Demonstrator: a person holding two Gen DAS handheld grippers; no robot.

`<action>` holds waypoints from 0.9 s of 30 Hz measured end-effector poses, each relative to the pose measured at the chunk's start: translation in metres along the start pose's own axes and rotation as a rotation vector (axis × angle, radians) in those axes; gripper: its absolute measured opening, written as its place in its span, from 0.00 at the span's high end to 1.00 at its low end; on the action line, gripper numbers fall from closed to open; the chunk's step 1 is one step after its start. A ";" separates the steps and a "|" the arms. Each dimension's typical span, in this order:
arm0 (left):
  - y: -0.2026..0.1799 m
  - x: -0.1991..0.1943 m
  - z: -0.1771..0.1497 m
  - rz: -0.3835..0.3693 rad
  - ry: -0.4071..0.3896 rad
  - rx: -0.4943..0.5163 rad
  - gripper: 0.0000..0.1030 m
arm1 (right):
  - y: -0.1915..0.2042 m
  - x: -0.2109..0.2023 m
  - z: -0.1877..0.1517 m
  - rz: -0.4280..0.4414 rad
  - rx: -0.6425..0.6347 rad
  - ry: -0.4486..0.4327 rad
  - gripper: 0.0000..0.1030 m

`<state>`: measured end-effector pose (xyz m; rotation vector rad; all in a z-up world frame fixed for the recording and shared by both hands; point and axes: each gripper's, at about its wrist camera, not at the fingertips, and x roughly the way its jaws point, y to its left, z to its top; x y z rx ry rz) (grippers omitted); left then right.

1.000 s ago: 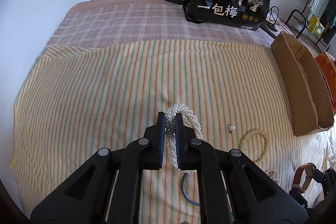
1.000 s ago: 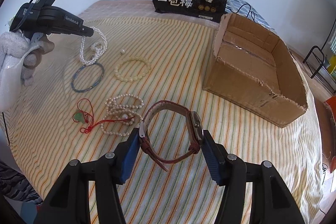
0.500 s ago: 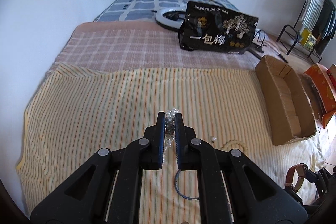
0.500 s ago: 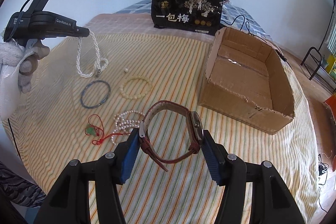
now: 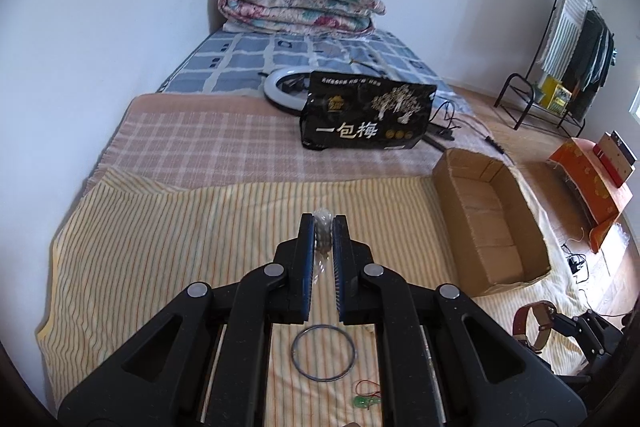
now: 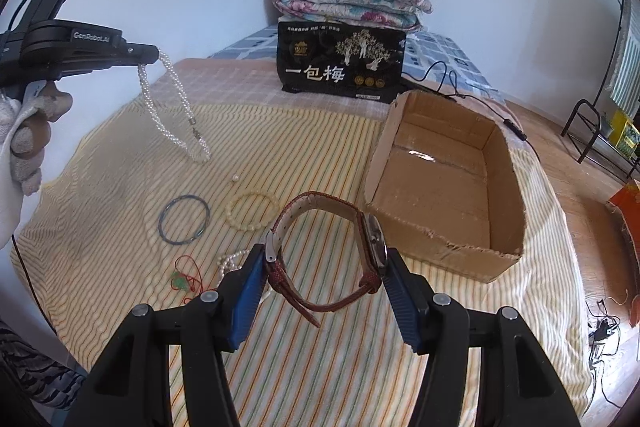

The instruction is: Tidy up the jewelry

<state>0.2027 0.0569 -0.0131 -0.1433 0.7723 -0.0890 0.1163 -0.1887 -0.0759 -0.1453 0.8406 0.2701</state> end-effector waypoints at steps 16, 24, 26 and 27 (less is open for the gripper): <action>-0.004 0.001 0.000 -0.030 0.016 0.034 0.98 | -0.024 -0.002 0.011 -0.016 0.055 -0.013 0.42; 0.037 0.067 -0.031 -0.096 0.325 -0.113 0.63 | -0.022 -0.004 0.011 -0.002 0.056 -0.019 0.42; 0.043 0.079 -0.038 -0.100 0.364 -0.131 0.53 | -0.021 -0.004 0.011 -0.001 0.053 -0.020 0.42; 0.046 0.087 -0.042 -0.092 0.386 -0.136 0.53 | -0.021 -0.004 0.010 0.000 0.052 -0.020 0.42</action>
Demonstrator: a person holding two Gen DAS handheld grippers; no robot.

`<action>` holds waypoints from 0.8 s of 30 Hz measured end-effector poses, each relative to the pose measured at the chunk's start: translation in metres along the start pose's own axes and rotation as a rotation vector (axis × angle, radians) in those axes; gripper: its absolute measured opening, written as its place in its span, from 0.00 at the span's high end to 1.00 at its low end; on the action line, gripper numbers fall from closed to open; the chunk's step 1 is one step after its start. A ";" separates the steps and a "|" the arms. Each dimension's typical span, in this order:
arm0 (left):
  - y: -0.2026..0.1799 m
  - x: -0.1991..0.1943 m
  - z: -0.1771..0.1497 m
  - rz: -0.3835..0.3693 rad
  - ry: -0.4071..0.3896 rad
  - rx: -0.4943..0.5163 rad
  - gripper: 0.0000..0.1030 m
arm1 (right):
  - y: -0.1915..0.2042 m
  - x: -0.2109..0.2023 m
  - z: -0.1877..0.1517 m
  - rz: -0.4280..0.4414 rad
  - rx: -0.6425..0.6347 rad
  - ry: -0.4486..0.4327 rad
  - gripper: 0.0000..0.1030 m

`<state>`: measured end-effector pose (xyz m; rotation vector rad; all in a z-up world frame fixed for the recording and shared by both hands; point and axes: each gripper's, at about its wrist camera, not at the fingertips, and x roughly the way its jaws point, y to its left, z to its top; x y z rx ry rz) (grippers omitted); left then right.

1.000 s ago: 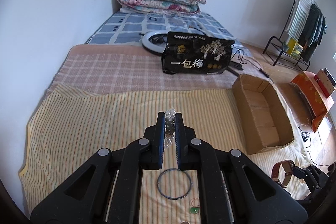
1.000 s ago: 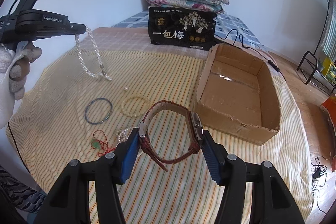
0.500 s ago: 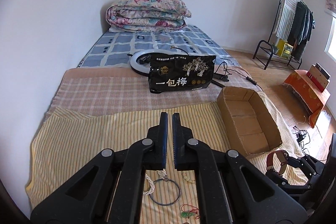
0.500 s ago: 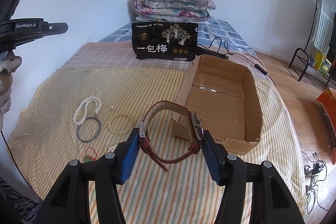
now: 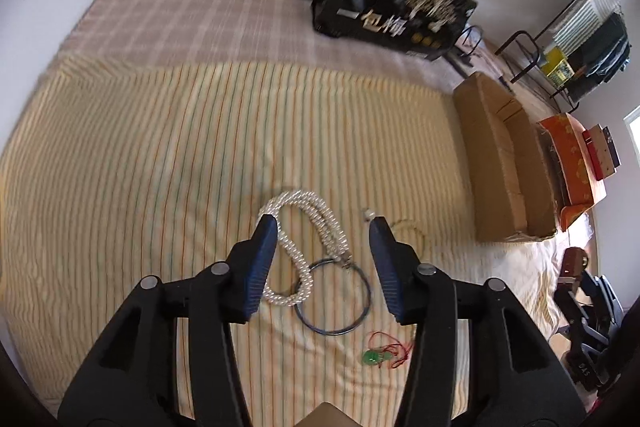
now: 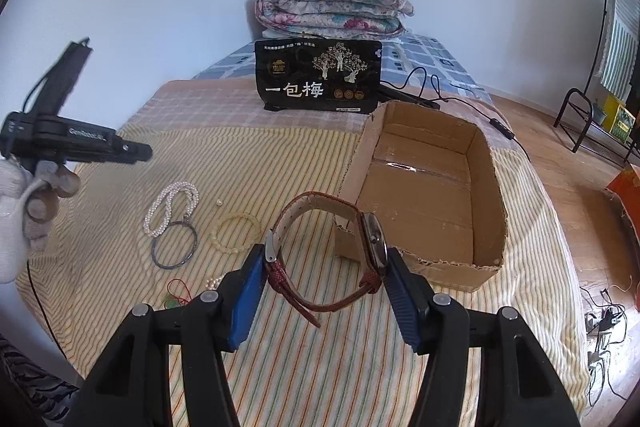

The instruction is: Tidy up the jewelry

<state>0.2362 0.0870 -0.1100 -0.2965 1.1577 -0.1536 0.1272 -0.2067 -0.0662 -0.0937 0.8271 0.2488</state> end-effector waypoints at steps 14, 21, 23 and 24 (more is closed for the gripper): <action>0.021 0.056 -0.001 0.140 0.068 0.006 0.53 | -0.003 0.008 -0.002 0.009 0.009 0.026 0.42; 0.027 0.062 0.002 0.124 0.083 -0.013 0.53 | -0.001 0.011 -0.002 0.016 0.001 0.033 0.42; 0.028 0.058 -0.001 0.120 0.082 -0.001 0.57 | -0.001 0.011 -0.001 0.014 0.005 0.032 0.42; 0.029 0.057 -0.003 0.129 0.083 0.003 0.62 | -0.001 0.011 -0.002 0.015 0.006 0.032 0.42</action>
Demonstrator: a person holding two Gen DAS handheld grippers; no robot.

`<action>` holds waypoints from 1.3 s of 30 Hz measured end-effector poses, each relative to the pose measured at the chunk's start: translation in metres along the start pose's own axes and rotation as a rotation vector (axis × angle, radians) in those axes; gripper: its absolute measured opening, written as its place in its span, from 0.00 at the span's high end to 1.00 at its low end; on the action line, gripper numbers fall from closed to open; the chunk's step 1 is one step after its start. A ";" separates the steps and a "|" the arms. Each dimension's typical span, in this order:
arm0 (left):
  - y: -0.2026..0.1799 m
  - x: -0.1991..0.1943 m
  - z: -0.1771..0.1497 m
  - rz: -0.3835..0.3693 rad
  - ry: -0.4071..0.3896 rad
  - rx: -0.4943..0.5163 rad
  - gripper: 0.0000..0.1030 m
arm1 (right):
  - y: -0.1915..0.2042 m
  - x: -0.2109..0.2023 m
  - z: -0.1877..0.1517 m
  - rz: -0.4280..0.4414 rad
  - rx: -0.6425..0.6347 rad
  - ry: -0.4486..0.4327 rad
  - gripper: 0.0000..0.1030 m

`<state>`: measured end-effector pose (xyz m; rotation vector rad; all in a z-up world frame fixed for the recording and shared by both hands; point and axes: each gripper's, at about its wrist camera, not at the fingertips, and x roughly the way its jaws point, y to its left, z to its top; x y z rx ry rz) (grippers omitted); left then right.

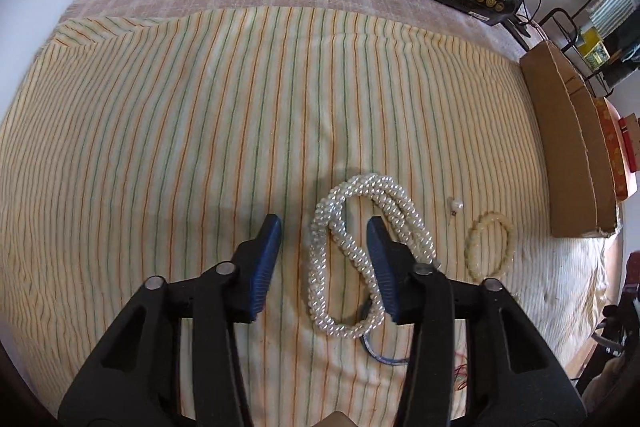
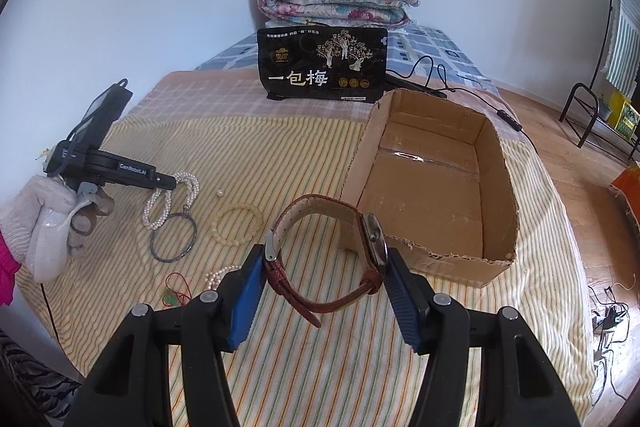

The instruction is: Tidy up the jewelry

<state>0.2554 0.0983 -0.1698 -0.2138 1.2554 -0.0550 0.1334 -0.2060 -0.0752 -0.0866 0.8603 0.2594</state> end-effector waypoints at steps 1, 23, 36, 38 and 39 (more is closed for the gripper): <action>0.001 0.001 -0.002 0.006 0.003 -0.002 0.66 | -0.001 0.001 0.000 0.000 0.003 0.002 0.42; -0.010 0.013 -0.006 0.089 -0.070 0.046 0.94 | -0.008 0.013 0.001 -0.002 0.034 0.030 0.42; -0.013 -0.084 0.004 -0.108 -0.270 -0.027 0.95 | -0.010 0.004 0.002 -0.014 0.037 0.010 0.42; -0.025 -0.100 0.006 -0.135 -0.305 -0.016 0.95 | -0.010 0.002 0.002 -0.018 0.034 0.006 0.42; -0.027 -0.105 0.007 -0.146 -0.316 -0.014 0.95 | -0.010 0.002 0.003 -0.022 0.033 0.005 0.42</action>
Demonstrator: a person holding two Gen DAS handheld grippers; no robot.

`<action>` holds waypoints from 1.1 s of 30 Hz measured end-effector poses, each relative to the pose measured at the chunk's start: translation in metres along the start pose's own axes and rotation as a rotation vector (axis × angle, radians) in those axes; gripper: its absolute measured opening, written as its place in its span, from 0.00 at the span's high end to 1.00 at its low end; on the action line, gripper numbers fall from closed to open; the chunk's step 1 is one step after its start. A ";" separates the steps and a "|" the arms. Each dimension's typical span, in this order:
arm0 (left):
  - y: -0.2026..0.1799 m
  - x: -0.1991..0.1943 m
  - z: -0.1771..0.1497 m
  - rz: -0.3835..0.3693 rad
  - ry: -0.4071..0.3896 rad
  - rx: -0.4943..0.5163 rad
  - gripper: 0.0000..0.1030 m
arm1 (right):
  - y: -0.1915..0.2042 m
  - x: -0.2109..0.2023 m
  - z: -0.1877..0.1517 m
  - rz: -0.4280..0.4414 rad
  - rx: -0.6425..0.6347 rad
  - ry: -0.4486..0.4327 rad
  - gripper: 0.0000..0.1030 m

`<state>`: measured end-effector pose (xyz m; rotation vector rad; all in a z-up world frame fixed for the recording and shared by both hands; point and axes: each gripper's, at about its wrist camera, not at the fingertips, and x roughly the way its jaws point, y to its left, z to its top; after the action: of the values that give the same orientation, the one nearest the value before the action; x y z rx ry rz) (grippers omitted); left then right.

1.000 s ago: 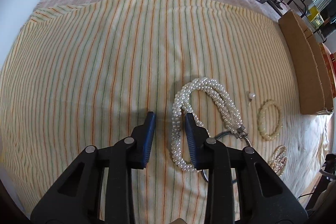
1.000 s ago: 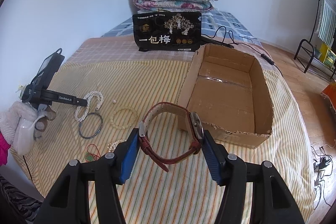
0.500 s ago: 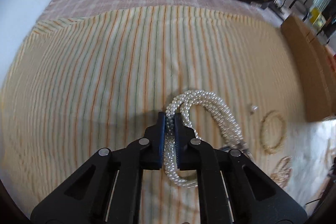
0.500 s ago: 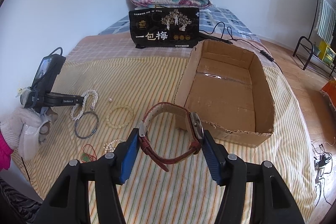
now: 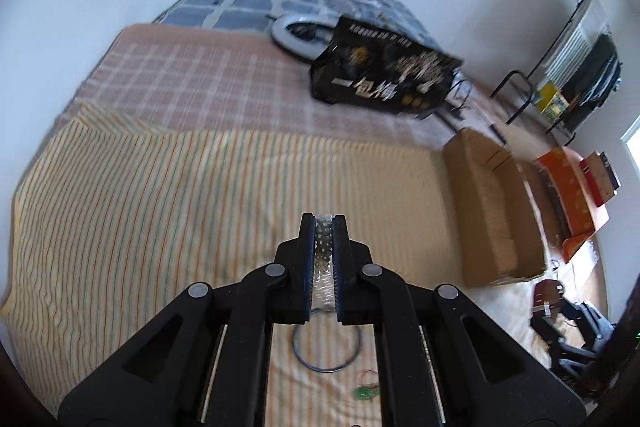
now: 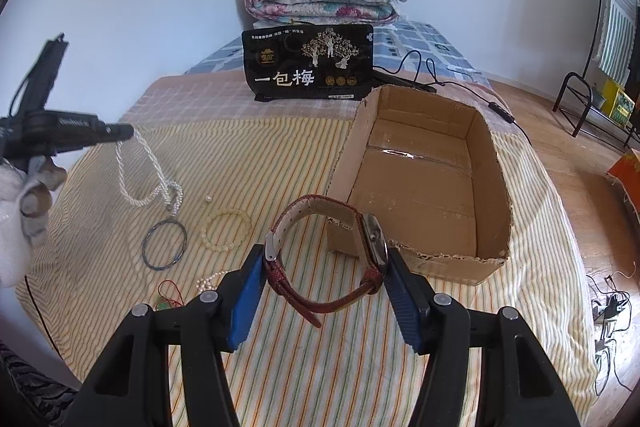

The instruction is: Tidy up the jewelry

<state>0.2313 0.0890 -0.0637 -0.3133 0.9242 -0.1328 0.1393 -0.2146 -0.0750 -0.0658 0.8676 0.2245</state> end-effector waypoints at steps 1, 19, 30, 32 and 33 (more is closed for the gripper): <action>-0.005 -0.007 0.003 -0.019 -0.014 0.002 0.95 | 0.000 -0.001 0.001 -0.003 0.000 0.000 0.42; -0.109 -0.070 0.062 -0.196 -0.140 0.121 0.95 | -0.050 -0.010 0.034 -0.107 0.068 -0.046 0.42; -0.199 -0.041 0.093 -0.242 -0.136 0.211 0.95 | -0.087 0.012 0.039 -0.186 0.083 0.001 0.42; -0.212 -0.031 0.094 -0.245 -0.128 0.216 0.95 | -0.091 0.017 0.039 -0.189 0.088 0.010 0.42; -0.219 -0.025 0.095 -0.245 -0.122 0.220 0.95 | -0.092 0.019 0.039 -0.188 0.090 0.016 0.42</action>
<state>0.2965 -0.0921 0.0792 -0.2262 0.7397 -0.4333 0.2011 -0.2951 -0.0677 -0.0646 0.8811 0.0092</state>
